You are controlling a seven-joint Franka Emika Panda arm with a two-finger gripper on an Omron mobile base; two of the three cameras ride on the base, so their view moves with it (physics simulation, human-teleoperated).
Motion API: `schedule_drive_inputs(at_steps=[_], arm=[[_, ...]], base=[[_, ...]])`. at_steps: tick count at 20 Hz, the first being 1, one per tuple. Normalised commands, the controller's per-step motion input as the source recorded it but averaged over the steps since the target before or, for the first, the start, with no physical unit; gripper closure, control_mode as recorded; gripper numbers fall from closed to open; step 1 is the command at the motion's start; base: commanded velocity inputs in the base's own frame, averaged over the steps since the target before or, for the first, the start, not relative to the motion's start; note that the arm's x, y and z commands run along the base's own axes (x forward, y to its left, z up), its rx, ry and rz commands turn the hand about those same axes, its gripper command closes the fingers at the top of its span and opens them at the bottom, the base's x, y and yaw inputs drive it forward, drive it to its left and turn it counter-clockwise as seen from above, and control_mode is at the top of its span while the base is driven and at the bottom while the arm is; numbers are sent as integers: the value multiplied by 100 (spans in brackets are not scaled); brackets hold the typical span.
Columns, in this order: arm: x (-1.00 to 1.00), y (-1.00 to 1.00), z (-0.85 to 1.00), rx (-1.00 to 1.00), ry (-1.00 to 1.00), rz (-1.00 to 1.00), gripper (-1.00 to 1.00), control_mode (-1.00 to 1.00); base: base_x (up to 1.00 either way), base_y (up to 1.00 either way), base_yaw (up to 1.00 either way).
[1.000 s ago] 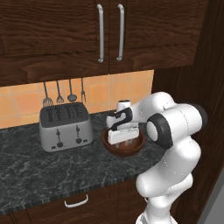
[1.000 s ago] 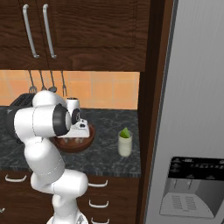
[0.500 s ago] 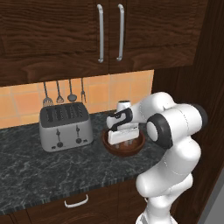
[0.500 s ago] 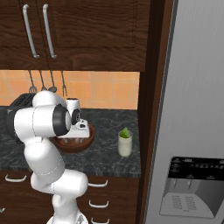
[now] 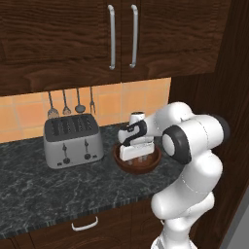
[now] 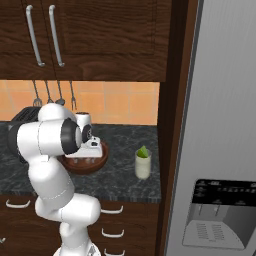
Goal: Grab a lemon wedge from the fridge and one ice cube from the ice bowl, and put them in the glass of lemonade.
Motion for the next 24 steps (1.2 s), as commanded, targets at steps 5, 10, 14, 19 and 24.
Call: schedule_drive_inputs(at_steps=[5,10,14,19,24], arm=[[0,11,-11,0,0,0,100,-100],[0,2,-2,0,0,0,100,-100],[0,1,-2,0,0,0,100,-100],[-22,0,11,0,0,0,100,-100],[-88,0,74,0,-7,0,100,-100]], base=[[0,0,0],[0,0,0],[0,0,0],[0,0,0],[0,0,0]])
